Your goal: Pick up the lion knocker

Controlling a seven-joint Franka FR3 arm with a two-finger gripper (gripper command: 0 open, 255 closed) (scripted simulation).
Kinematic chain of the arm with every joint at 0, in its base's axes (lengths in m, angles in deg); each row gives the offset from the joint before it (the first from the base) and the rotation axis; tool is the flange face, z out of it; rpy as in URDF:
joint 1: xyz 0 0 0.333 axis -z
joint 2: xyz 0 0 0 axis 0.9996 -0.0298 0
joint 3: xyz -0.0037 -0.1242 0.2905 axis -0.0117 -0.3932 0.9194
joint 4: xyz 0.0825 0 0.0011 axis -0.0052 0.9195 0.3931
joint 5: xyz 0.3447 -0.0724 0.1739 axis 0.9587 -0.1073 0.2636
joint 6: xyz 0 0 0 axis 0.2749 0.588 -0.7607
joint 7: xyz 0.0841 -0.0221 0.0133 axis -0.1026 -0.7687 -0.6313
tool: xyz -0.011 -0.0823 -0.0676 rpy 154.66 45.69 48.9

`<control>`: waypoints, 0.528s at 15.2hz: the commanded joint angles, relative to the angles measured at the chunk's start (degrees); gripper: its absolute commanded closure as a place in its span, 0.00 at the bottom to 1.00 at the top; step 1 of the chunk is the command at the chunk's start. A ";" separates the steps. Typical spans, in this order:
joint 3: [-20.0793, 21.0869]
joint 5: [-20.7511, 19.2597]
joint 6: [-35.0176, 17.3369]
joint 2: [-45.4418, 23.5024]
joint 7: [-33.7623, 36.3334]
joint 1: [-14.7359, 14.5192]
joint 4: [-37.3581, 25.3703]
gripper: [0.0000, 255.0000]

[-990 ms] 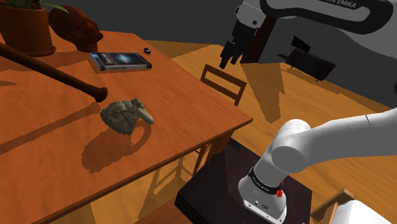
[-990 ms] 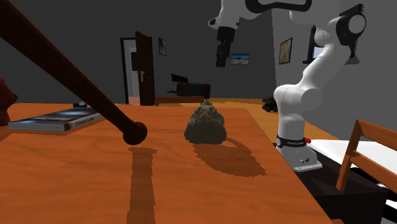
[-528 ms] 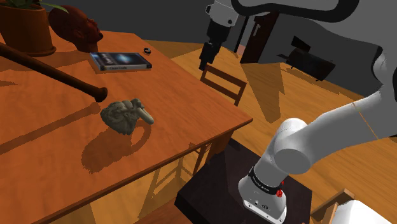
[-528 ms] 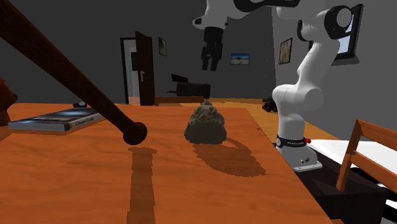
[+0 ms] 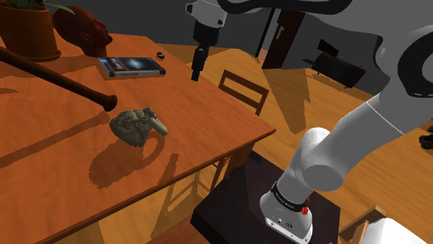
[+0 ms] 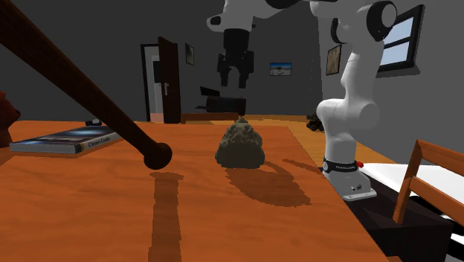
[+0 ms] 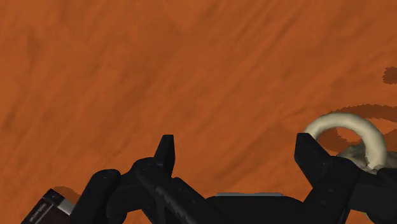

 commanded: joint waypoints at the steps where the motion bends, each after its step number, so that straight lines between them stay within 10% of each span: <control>1: 0.92 0.28 -0.09 -3.00 -2.24 -1.35 -2.18 0.00; 8: 5.01 0.73 0.62 -12.33 -8.79 -5.91 -9.61 0.00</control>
